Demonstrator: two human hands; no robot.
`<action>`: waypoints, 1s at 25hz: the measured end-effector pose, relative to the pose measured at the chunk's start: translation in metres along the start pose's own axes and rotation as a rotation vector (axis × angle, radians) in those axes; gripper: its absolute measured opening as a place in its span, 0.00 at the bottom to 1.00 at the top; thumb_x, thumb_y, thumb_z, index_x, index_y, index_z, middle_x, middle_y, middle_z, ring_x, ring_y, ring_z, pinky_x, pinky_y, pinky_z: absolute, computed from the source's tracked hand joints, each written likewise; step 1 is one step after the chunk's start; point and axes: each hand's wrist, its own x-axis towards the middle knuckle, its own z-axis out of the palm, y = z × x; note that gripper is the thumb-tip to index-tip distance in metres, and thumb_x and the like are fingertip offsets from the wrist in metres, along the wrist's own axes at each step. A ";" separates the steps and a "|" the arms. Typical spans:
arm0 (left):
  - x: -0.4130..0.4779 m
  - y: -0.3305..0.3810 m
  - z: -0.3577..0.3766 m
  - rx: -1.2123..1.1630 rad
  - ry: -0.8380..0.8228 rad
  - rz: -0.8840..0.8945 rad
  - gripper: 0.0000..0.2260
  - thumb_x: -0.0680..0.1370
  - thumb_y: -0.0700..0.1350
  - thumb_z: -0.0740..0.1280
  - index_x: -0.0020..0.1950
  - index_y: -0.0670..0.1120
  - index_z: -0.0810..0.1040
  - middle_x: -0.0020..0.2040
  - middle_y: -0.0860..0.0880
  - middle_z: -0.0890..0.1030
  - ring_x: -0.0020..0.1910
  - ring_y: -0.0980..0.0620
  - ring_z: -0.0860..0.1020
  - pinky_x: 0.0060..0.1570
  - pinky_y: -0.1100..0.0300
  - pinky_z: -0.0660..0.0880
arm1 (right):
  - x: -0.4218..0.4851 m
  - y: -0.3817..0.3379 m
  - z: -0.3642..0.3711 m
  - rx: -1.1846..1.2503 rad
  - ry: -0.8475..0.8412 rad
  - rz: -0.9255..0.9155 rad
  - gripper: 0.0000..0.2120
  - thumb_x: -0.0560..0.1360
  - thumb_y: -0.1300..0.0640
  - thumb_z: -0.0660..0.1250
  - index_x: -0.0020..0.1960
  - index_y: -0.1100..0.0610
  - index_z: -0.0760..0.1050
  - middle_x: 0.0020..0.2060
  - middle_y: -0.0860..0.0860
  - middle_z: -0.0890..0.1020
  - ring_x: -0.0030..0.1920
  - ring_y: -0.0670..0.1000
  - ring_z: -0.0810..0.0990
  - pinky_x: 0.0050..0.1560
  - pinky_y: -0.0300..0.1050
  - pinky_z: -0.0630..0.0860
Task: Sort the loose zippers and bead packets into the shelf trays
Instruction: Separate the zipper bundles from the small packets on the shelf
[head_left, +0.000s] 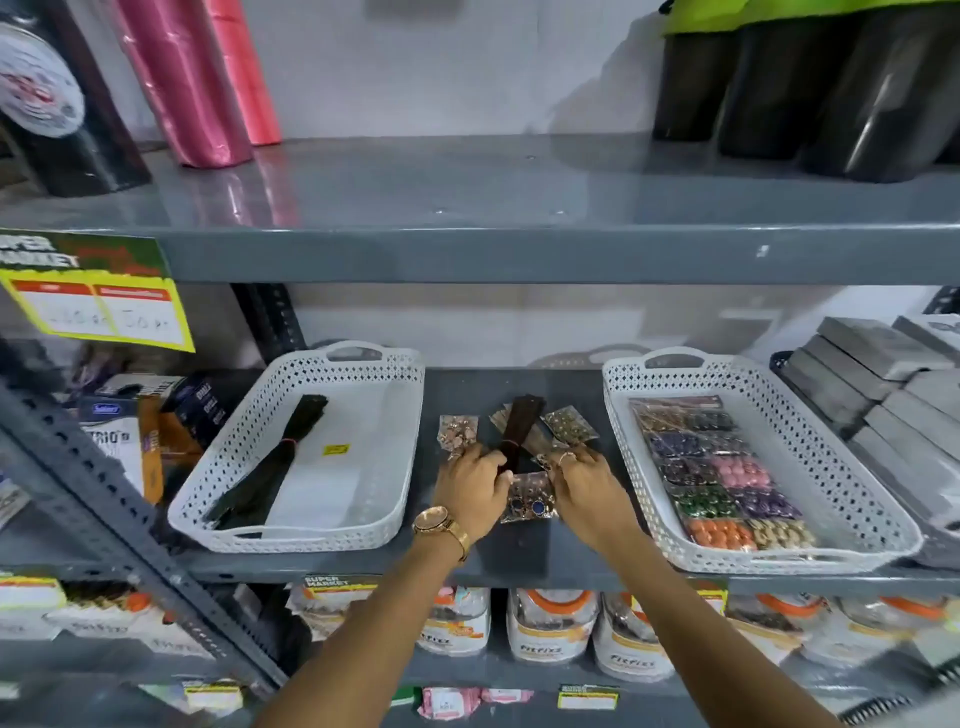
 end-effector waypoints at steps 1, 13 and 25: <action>0.003 -0.003 0.004 -0.033 -0.012 -0.018 0.12 0.78 0.47 0.61 0.60 0.47 0.77 0.58 0.45 0.78 0.57 0.43 0.77 0.58 0.50 0.72 | 0.008 0.002 0.003 0.007 0.012 0.041 0.11 0.77 0.62 0.57 0.54 0.64 0.75 0.56 0.61 0.79 0.60 0.63 0.74 0.55 0.58 0.76; 0.021 0.000 0.033 0.022 -0.102 0.036 0.08 0.74 0.44 0.66 0.53 0.49 0.78 0.74 0.44 0.64 0.77 0.40 0.47 0.76 0.47 0.44 | 0.052 0.012 -0.005 0.179 -0.112 0.338 0.15 0.72 0.60 0.69 0.58 0.59 0.75 0.54 0.58 0.81 0.55 0.59 0.78 0.55 0.48 0.77; 0.115 0.042 0.019 -0.346 -0.021 -0.123 0.07 0.76 0.45 0.66 0.51 0.43 0.74 0.49 0.41 0.83 0.51 0.40 0.80 0.50 0.48 0.75 | 0.088 0.019 -0.024 0.059 0.178 0.282 0.18 0.74 0.72 0.61 0.63 0.64 0.67 0.62 0.62 0.70 0.52 0.64 0.79 0.50 0.55 0.79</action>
